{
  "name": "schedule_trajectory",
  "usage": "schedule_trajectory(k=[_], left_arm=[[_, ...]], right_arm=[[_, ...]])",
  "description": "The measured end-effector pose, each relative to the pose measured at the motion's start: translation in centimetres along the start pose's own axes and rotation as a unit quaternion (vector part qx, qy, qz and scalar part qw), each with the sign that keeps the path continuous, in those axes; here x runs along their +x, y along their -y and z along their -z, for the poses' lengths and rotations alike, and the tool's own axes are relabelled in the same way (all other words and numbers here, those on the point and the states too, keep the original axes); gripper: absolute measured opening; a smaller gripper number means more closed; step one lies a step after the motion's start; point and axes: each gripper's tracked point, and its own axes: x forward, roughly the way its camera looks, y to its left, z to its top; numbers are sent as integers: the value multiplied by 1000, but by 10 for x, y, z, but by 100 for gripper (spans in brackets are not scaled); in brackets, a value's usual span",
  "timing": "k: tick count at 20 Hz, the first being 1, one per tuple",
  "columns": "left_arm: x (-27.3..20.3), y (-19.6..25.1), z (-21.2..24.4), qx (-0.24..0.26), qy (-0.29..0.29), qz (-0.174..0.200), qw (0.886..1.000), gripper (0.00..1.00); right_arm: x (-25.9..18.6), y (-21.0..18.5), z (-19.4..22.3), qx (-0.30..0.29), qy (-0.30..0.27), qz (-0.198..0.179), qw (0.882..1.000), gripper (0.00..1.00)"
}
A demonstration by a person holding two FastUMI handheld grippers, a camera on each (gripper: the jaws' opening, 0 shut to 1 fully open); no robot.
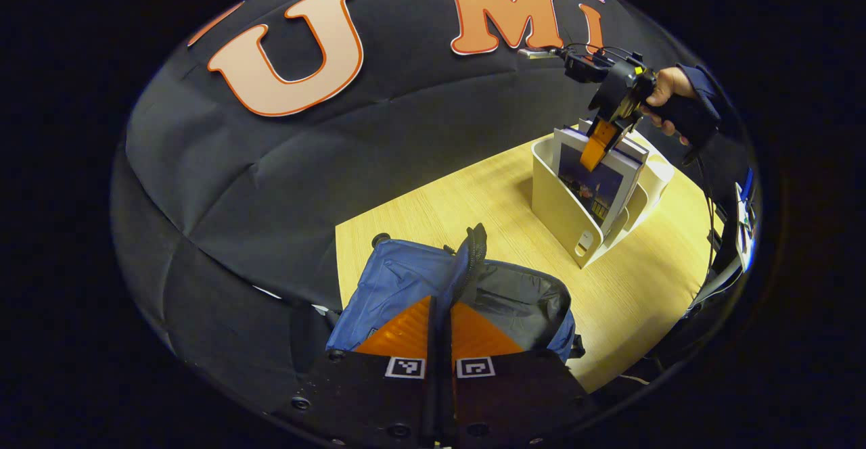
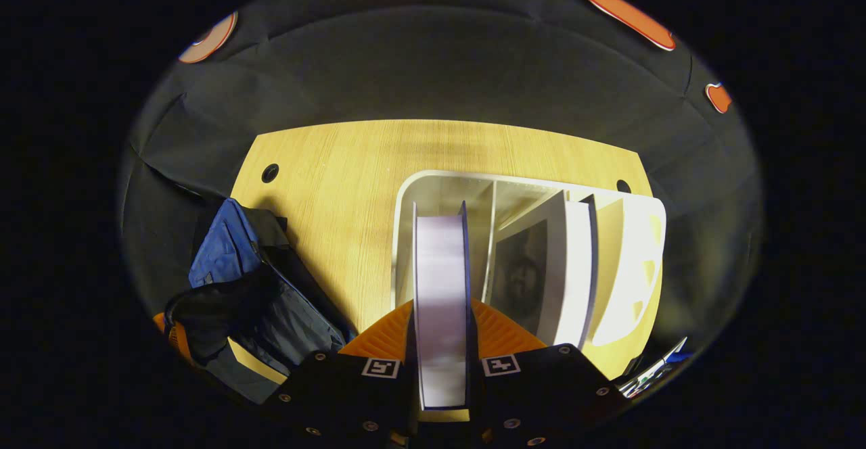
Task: Open the schoolbag, grab two books from the bookshelf and put them into the schoolbag.
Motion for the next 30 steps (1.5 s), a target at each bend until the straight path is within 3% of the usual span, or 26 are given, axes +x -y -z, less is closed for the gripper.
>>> schedule_trajectory(k=[9, 18, 24, 30], left_arm=[[-8, -8, -13, -23, -10, 5, 1000, 2], [-20, -30, -30, -33, -29, 7, 999, 3], [-23, -26, -33, -50, -37, 12, 998, 2], [-20, -16, -31, -60, -48, 16, 997, 3]], right_arm=[[-92, 33, -14, 45, 54, -53, 996, 28], [-170, 32, -11, 54, 129, -125, 982, 28], [-198, 4, 6, 77, 161, -193, 965, 28], [-171, -60, 48, 111, 123, -279, 946, 27]])
